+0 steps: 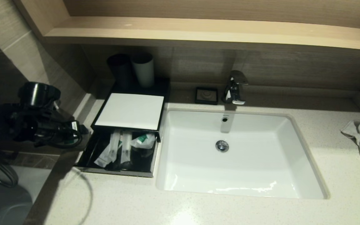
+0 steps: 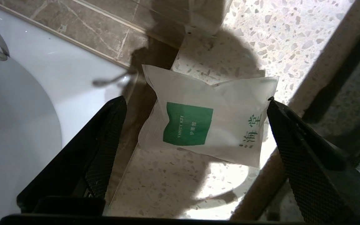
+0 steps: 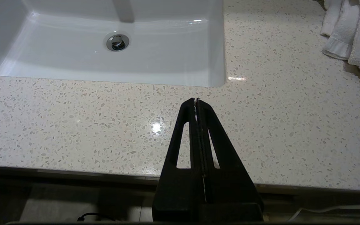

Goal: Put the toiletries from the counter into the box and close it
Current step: Pick up the bathroom toiletry

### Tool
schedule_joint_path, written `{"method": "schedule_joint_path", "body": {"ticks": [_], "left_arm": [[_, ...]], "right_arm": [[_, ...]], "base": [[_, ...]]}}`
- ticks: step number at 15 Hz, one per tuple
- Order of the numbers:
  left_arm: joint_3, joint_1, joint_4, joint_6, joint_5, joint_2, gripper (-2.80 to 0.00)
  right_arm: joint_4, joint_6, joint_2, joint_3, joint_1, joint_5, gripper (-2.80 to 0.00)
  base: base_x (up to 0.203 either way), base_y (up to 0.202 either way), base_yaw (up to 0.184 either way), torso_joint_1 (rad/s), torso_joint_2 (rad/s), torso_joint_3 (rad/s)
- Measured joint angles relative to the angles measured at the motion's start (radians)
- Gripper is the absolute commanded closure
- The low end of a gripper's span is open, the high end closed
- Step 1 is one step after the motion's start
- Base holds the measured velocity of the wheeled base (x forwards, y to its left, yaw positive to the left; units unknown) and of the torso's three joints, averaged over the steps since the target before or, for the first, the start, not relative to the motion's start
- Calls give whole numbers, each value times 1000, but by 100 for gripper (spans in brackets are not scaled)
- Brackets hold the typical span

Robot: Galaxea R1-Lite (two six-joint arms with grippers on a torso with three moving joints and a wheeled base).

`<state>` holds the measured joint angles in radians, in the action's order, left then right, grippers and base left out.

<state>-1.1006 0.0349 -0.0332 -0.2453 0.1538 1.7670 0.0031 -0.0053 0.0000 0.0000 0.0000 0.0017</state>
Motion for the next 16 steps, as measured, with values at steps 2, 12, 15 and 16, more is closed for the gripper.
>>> {"method": "schedule_joint_path", "body": {"ticks": [2,12,15,16], "left_arm": [[0,6,0,0,-1,5,-280],[8,13,0,-1,-2,11,-280],[9,13,0,0,-2,11,-280],[10,13,0,0,-2,11,0]], "right_arm": [[0,0,0,0,0,0,0],[0,0,0,0,0,-1,0],[0,0,0,0,0,-1,0],[0,0,0,0,0,-1,0]], "base": [[0,0,0,0,0,0],[0,0,0,0,0,0],[0,0,0,0,0,0],[0,0,0,0,0,0]]}}
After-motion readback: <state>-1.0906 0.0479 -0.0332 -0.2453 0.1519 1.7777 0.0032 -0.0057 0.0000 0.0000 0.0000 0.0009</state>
